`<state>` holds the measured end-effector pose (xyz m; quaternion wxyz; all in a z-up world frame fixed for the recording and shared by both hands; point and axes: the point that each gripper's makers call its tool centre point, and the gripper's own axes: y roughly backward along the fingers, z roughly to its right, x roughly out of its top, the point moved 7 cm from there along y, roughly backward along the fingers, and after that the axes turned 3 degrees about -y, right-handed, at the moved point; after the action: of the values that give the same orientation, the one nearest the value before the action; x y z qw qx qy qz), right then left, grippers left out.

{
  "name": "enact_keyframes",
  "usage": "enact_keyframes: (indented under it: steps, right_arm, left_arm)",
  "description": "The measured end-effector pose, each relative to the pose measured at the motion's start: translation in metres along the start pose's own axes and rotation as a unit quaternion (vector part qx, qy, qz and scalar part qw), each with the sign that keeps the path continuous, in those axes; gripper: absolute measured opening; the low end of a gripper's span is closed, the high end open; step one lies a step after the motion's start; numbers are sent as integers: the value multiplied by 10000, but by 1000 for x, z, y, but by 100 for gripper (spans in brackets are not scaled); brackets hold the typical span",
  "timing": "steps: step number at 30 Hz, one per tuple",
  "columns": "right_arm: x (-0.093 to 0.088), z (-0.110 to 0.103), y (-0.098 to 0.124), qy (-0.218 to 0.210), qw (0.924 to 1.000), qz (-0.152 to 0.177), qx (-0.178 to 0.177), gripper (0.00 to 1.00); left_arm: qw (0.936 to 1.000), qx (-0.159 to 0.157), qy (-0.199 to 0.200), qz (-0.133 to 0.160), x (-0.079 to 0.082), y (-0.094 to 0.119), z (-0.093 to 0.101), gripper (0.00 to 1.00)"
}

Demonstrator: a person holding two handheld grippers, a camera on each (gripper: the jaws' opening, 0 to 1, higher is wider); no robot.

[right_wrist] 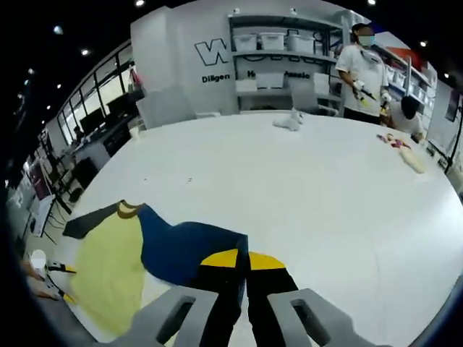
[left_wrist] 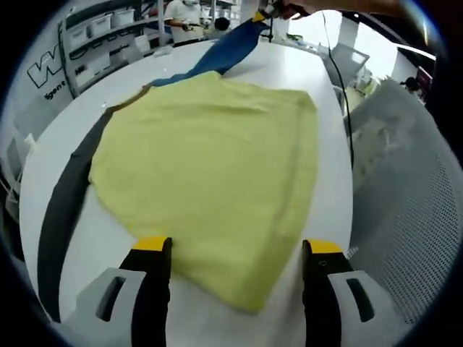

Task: Fold the garment on the visible template until the final outline fits inside the template.

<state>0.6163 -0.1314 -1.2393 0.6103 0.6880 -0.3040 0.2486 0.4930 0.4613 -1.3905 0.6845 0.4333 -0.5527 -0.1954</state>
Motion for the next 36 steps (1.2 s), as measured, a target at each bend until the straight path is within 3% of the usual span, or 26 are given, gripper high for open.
enact_keyframes:
  steps: [12,19,23,25,36]
  right_arm:
    - [-35,30,-29,-320,9991,-270,42,0]
    - [-61,50,-43,-275,9981,-508,-201,0]
    - [-87,56,-48,-430,9937,-944,-418,0]
    - [-95,59,-51,-396,9930,-1007,-475,0]
    - [-107,64,-51,-92,9924,-1114,-517,0]
  left_arm:
    - [9998,-42,79,-193,4,-2,-1,80]
    - [9996,-68,74,-257,4,-2,-2,80]
    - [9996,-52,97,-273,6,-3,-2,80]
    - [9996,-38,98,-268,6,-3,-3,80]
    - [9997,30,146,-202,7,-4,-4,81]
